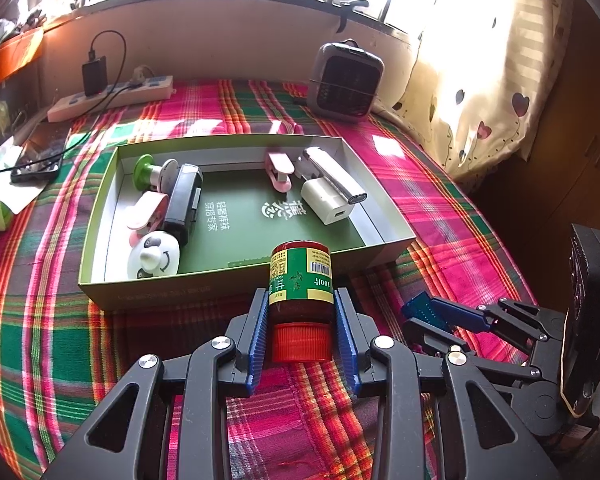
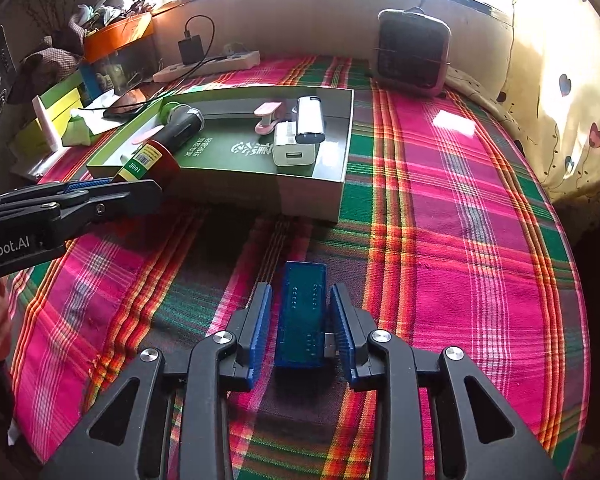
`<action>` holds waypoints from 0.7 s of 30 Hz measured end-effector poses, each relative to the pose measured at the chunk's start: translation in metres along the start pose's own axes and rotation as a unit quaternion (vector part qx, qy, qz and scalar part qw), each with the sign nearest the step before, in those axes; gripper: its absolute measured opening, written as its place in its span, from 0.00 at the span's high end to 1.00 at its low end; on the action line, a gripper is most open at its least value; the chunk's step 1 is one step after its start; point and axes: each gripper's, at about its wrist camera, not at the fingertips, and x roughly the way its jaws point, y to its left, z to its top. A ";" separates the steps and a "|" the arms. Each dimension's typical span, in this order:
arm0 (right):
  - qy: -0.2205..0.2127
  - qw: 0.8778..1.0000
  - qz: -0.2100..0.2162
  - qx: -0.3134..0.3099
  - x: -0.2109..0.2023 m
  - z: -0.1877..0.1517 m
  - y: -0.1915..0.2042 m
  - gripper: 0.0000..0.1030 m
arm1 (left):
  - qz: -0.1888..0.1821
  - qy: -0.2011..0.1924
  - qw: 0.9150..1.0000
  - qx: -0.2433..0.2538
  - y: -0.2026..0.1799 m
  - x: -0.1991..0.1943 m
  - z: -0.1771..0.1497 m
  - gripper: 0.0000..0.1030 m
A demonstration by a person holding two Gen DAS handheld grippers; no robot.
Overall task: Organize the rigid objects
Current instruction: 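Carry the bottle in the left tool and USB stick in the right tool into the box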
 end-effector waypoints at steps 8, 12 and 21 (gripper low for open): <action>-0.002 1.000 -0.005 0.001 -0.004 0.002 -0.003 0.78 | 0.001 -0.003 1.000 0.002 0.000 -0.002 0.003 0.70; -0.009 1.000 0.000 0.002 -0.010 0.005 -0.001 0.78 | 0.004 -0.009 1.000 0.003 0.001 -0.006 0.006 0.70; -0.027 1.000 0.010 0.003 -0.023 0.018 0.001 0.78 | 0.012 -0.018 1.000 0.004 0.009 -0.012 0.018 0.70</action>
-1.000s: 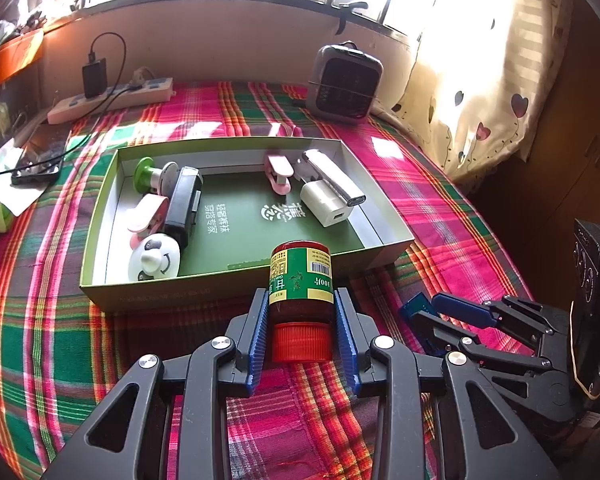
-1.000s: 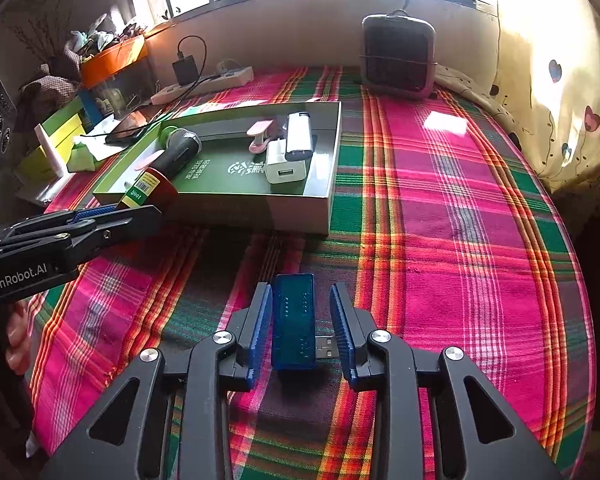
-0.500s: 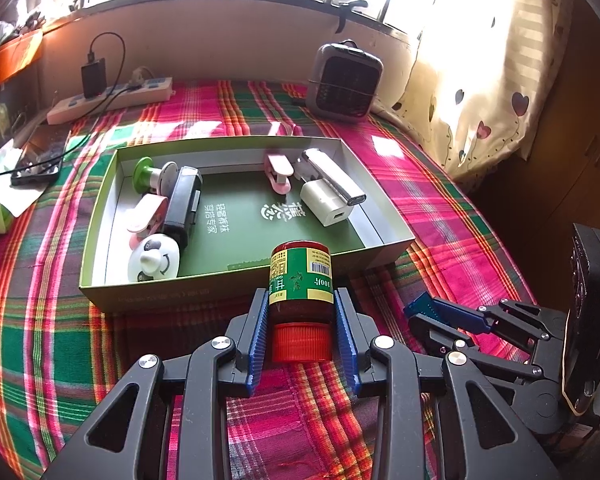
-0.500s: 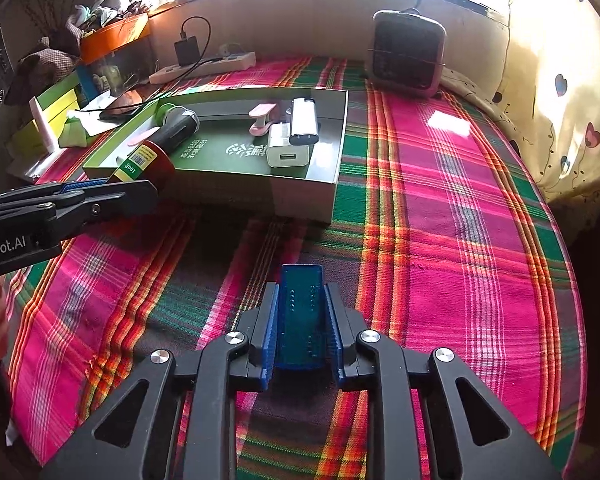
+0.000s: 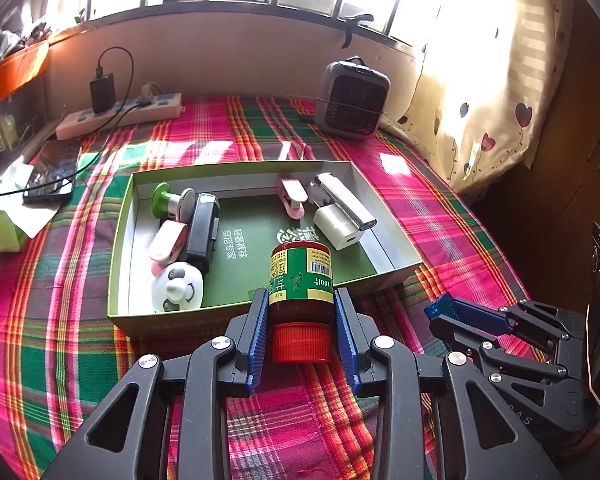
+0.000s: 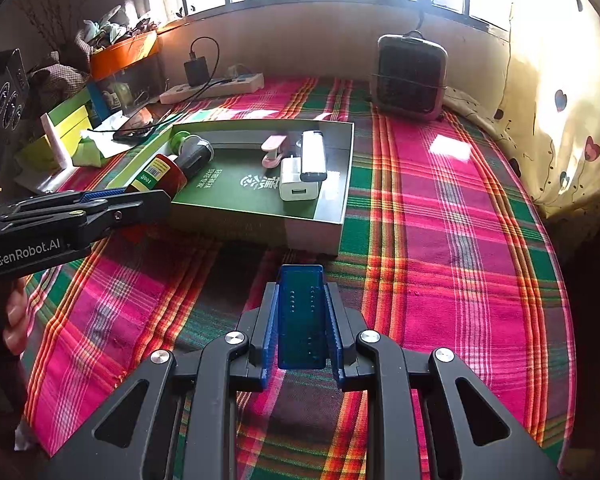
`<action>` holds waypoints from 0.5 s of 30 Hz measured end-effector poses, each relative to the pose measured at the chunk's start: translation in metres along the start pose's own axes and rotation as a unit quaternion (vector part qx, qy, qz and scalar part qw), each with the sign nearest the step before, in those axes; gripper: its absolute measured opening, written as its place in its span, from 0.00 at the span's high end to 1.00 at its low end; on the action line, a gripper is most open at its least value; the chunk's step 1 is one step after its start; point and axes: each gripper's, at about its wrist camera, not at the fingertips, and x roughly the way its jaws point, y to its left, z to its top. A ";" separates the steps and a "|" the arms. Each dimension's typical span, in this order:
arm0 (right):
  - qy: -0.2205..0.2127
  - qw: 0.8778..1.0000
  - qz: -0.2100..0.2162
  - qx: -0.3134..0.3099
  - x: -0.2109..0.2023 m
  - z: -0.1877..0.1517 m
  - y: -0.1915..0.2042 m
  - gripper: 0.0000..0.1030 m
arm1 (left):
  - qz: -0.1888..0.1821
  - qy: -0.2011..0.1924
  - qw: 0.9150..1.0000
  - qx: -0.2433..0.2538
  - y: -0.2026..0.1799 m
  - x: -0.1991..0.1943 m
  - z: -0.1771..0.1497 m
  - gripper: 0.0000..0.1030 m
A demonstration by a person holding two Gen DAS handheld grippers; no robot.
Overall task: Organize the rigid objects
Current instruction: 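Carry the bottle in the left tool and USB stick in the right tool into the box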
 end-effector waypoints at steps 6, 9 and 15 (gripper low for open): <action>-0.012 1.000 0.014 -0.003 -0.005 0.016 0.004 0.78 | 0.005 0.000 1.000 -0.001 0.008 0.005 0.013 0.70; -0.020 1.000 0.019 -0.005 -0.005 0.026 0.008 0.78 | 0.004 0.000 1.000 -0.007 0.013 0.009 0.022 0.70; -0.032 0.999 0.029 0.000 0.001 0.047 0.011 0.78 | 0.006 -0.002 1.000 -0.007 0.020 0.021 0.038 0.70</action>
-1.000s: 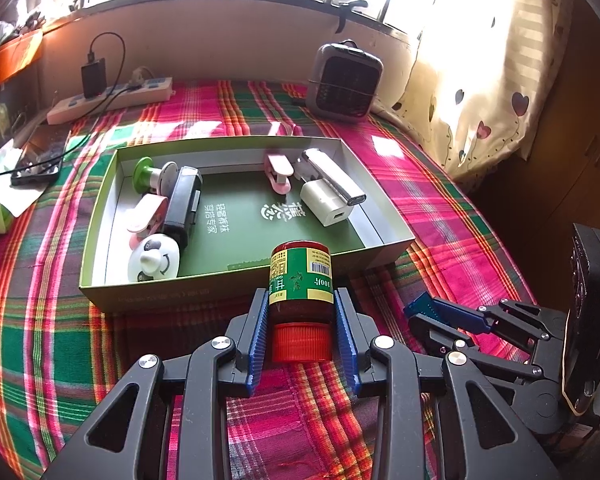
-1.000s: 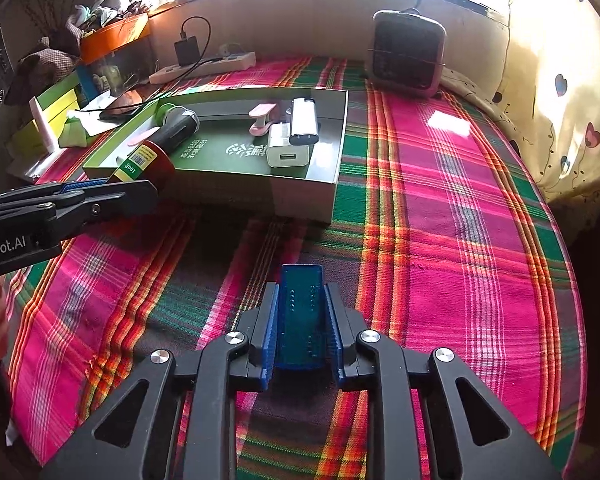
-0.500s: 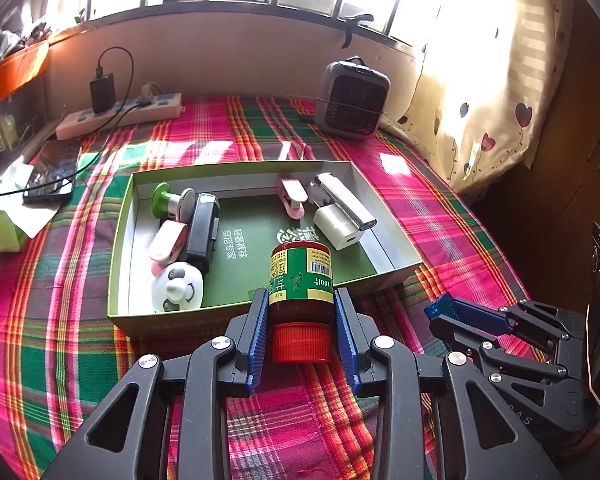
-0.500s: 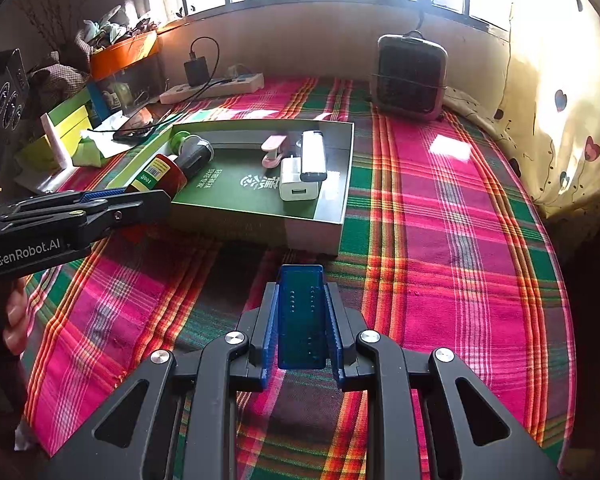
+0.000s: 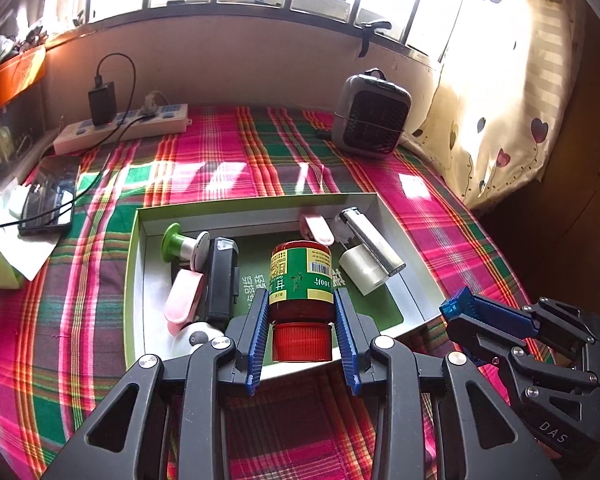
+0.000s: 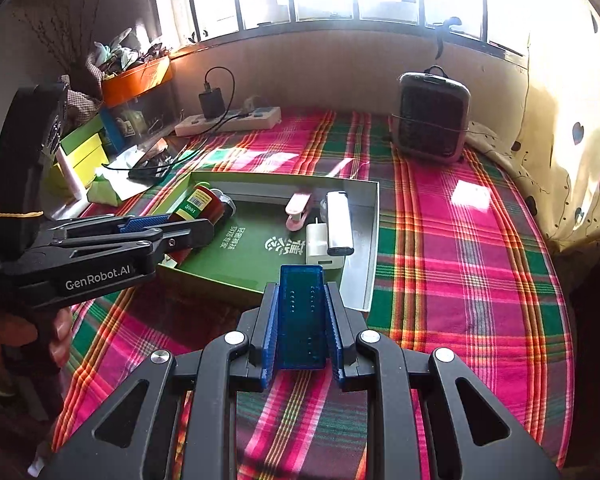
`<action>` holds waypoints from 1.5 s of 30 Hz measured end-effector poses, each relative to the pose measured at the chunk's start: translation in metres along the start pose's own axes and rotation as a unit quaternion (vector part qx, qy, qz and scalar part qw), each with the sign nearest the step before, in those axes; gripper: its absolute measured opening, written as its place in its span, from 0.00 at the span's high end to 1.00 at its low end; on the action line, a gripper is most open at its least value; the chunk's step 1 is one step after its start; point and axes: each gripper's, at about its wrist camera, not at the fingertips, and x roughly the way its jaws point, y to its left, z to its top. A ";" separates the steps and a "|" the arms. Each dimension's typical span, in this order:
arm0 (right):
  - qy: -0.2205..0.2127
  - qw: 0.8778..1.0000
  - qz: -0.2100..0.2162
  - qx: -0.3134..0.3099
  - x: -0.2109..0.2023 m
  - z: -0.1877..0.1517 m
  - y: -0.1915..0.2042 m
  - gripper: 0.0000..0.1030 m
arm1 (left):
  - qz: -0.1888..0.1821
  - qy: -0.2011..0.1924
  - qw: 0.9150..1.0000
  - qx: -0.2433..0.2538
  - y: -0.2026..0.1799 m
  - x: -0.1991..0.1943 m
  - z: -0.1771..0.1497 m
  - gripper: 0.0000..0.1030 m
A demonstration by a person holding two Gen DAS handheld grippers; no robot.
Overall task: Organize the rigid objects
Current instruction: 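Carry the bottle in the left tool and USB stick in the right tool into the box, then lower and open the left tool on the bottle while the right tool releases the USB stick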
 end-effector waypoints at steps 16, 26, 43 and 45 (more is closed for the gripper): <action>0.018 1.000 0.020 -0.004 0.050 0.027 0.000 0.78 | 0.002 0.018 1.000 -0.007 0.018 0.044 0.031 0.70; 0.041 0.999 0.028 -0.013 0.078 0.028 0.003 0.78 | 0.000 0.043 0.999 0.000 0.021 0.071 0.032 0.70; 0.064 0.997 0.024 -0.028 0.095 0.020 0.008 0.78 | 0.004 0.054 0.998 0.014 0.013 0.085 0.030 0.70; 0.065 0.997 0.023 -0.027 0.096 0.019 0.007 0.78 | 0.004 0.055 0.998 0.018 0.011 0.085 0.030 0.70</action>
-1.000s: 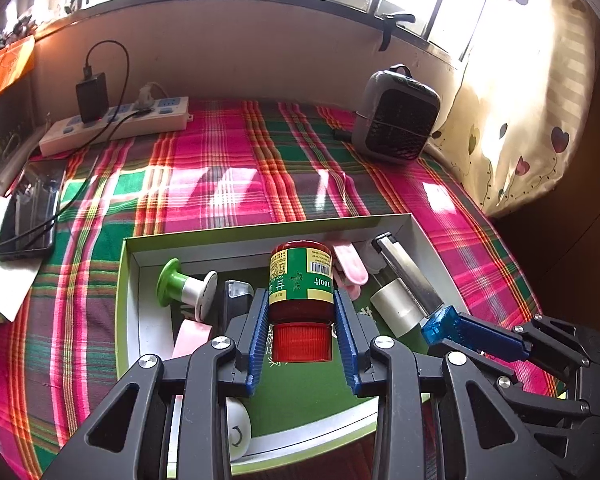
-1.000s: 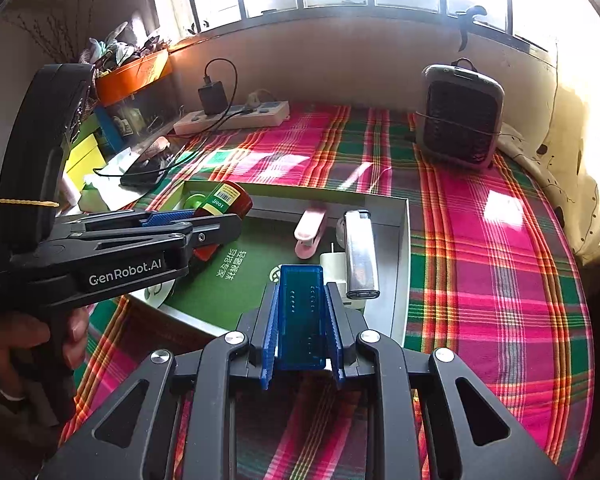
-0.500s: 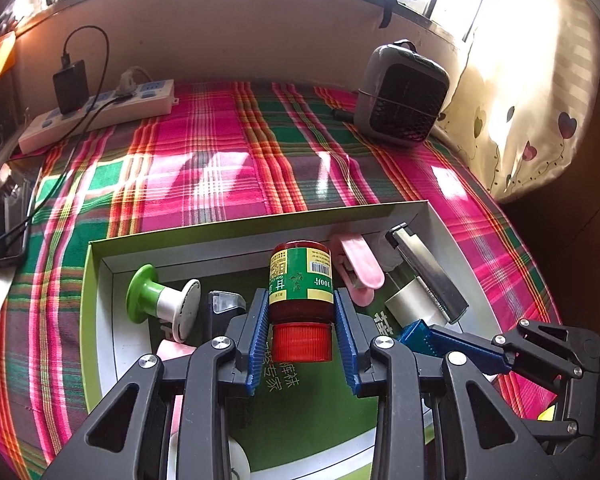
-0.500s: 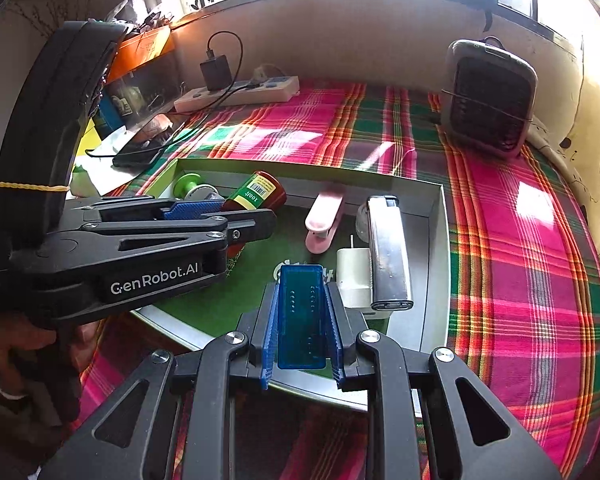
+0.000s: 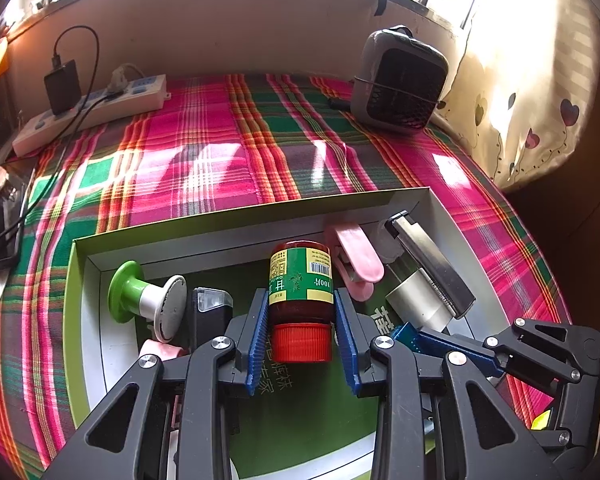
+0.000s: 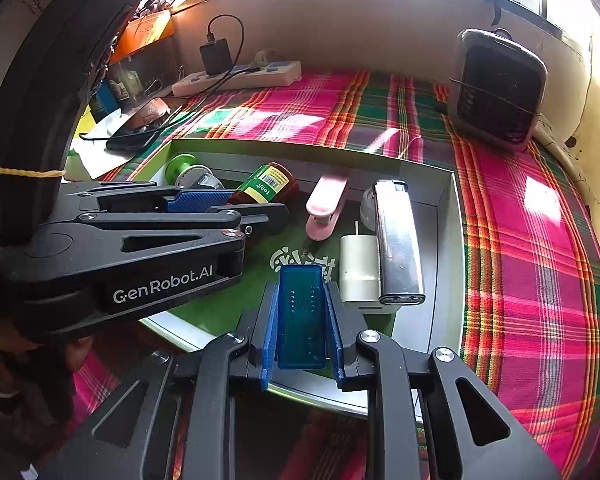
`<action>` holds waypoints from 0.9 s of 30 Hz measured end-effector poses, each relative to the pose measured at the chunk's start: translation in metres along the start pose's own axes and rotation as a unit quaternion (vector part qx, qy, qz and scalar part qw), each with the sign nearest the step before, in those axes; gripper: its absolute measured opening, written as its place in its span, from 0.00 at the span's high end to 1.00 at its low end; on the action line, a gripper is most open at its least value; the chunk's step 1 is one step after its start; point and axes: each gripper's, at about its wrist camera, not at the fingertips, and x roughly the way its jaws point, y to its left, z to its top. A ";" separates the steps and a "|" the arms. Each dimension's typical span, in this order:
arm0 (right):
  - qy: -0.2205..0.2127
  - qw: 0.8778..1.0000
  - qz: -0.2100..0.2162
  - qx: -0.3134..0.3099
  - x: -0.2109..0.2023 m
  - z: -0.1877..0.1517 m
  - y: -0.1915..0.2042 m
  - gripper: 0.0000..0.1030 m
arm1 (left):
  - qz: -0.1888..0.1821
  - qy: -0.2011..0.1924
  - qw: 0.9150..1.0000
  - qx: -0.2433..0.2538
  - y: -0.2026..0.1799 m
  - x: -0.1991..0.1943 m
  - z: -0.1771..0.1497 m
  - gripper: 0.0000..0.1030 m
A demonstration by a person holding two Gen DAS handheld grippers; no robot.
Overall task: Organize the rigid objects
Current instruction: 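Lower and open the left tool on the bottle while the right tool releases the USB stick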
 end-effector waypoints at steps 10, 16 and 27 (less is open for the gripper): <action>-0.003 1.000 0.002 0.002 0.001 0.000 -0.001 0.78 | 0.001 -0.001 1.000 -0.004 0.002 0.001 0.000 0.70; -0.002 1.000 0.003 0.005 0.001 -0.001 -0.002 0.78 | 0.002 -0.001 1.000 -0.004 0.002 0.000 0.000 0.70; -0.003 1.000 0.002 0.004 0.001 -0.002 -0.002 0.78 | 0.005 0.000 1.000 -0.002 0.001 0.001 0.000 0.70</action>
